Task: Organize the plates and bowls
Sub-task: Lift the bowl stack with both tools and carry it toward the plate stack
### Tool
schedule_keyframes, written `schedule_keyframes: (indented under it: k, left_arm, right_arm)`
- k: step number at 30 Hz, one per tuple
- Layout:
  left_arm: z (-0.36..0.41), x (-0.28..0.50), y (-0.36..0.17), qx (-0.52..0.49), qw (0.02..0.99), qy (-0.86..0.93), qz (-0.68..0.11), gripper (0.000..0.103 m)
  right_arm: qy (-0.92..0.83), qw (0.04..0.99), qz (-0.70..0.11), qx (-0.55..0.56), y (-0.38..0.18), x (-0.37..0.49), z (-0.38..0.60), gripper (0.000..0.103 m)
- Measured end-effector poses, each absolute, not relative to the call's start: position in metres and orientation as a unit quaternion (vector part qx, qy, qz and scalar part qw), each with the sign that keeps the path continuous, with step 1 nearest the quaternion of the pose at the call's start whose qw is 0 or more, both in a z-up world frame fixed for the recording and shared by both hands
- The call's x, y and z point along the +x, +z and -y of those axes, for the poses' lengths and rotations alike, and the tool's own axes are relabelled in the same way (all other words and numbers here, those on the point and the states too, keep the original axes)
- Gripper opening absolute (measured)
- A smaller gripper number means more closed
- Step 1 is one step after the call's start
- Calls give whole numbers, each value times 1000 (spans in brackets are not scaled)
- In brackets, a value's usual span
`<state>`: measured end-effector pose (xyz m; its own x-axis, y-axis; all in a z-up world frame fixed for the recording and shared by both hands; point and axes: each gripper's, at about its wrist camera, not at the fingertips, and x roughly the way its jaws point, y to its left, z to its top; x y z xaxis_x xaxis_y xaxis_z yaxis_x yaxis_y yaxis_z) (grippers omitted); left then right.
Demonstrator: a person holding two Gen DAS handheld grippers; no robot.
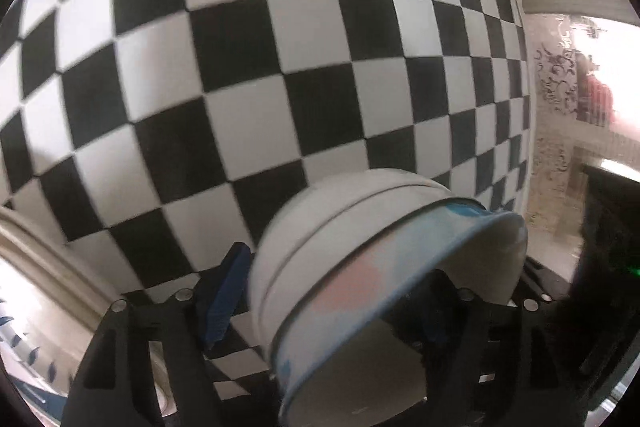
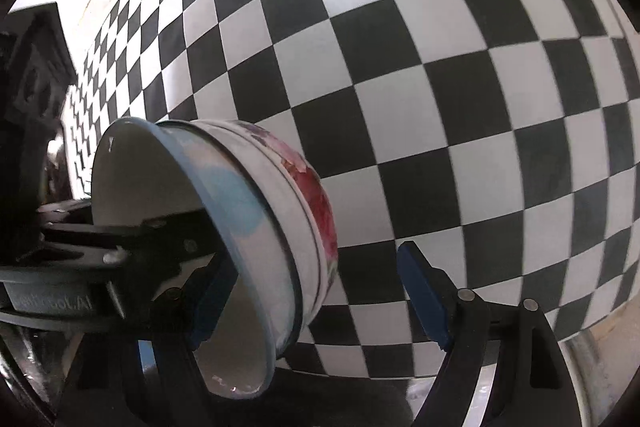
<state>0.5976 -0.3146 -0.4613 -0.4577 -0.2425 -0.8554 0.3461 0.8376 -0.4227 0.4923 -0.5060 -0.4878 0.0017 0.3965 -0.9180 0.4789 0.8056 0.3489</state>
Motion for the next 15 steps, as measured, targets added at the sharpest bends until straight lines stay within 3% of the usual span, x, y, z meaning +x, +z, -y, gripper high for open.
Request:
schedule_keyframes:
  k: [4, 7, 15]
  left_arm:
    - [318, 593, -462, 27, 522, -294, -800, 75]
    - [316, 594, -464, 10, 524, -301, -797, 73]
    - [312, 594, -458, -7, 545, -310, -779, 71]
  right_arm:
    - [-8, 632, -692, 349, -500, 490, 507, 80]
    - [20, 624, -677, 389, -509, 489, 504, 68]
    - [23, 642, -653, 401, -508, 482, 499, 61]
